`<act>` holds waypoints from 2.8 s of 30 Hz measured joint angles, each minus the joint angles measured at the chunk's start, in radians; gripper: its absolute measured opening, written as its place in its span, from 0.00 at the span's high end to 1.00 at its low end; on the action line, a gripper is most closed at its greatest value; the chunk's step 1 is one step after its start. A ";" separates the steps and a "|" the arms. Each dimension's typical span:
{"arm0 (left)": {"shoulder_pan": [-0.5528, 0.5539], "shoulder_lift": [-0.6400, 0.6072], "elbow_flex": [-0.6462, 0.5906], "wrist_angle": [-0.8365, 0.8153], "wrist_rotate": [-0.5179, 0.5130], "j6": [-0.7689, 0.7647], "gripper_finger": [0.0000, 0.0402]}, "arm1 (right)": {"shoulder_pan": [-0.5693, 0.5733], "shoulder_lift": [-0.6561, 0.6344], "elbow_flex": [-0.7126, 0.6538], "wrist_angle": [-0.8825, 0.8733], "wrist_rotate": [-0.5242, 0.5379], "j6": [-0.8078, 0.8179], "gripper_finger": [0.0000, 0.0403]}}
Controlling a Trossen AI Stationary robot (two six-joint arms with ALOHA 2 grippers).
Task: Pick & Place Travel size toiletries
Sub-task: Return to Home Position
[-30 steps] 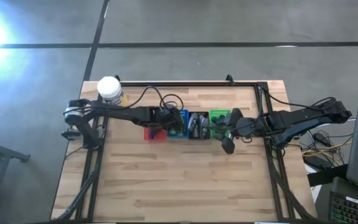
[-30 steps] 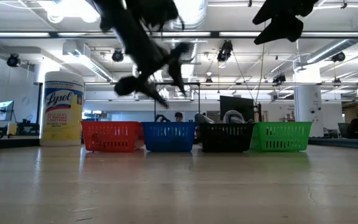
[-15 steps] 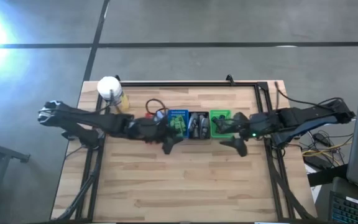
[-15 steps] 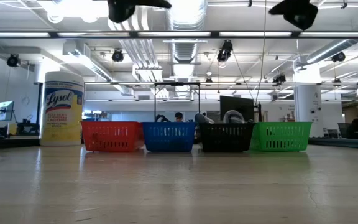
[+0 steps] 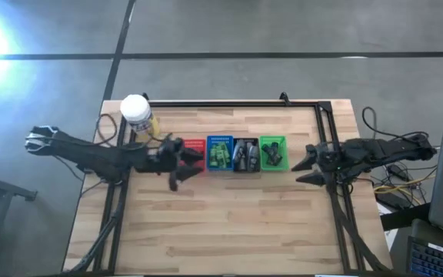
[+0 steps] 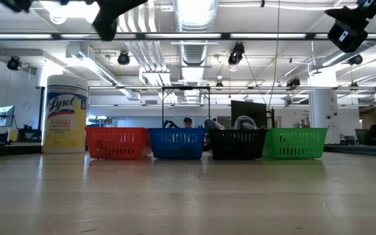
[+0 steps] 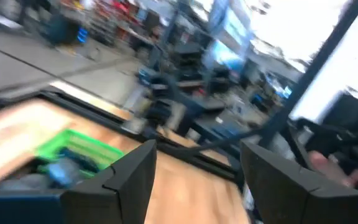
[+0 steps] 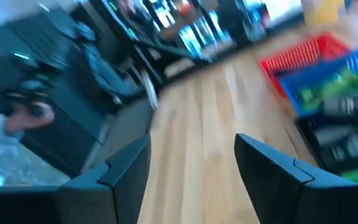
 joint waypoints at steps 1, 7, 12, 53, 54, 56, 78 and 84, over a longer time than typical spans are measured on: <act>0.001 -0.041 -0.049 0.021 -0.031 0.000 0.41 | 0.000 -0.041 -0.025 0.022 -0.001 -0.017 0.44; 0.003 -0.311 -0.291 0.025 -0.183 -0.016 0.41 | 0.000 -0.265 -0.107 -0.052 0.159 -0.006 0.46; 0.029 -0.554 -0.447 0.064 -0.060 0.013 0.41 | -0.001 -0.371 -0.193 0.007 0.258 0.018 0.48; 0.288 -0.972 -0.595 -0.450 0.231 0.001 0.41 | -0.010 -0.371 -0.485 0.531 0.271 -0.260 0.59; 0.289 -0.972 -0.595 -0.450 0.231 0.001 0.41 | -0.017 -0.371 -0.485 0.501 0.269 -0.260 0.60; 0.289 -0.975 -0.595 -0.450 0.231 0.001 0.41 | -0.037 -0.371 -0.485 0.415 0.269 -0.260 0.61; 0.289 -0.977 -0.598 -0.445 0.231 0.001 0.41 | -0.125 -0.370 -0.485 0.381 0.244 -0.260 0.77; 0.290 -0.975 -0.599 -0.445 0.231 0.001 0.41 | -0.124 -0.362 -0.485 0.381 0.243 -0.260 0.82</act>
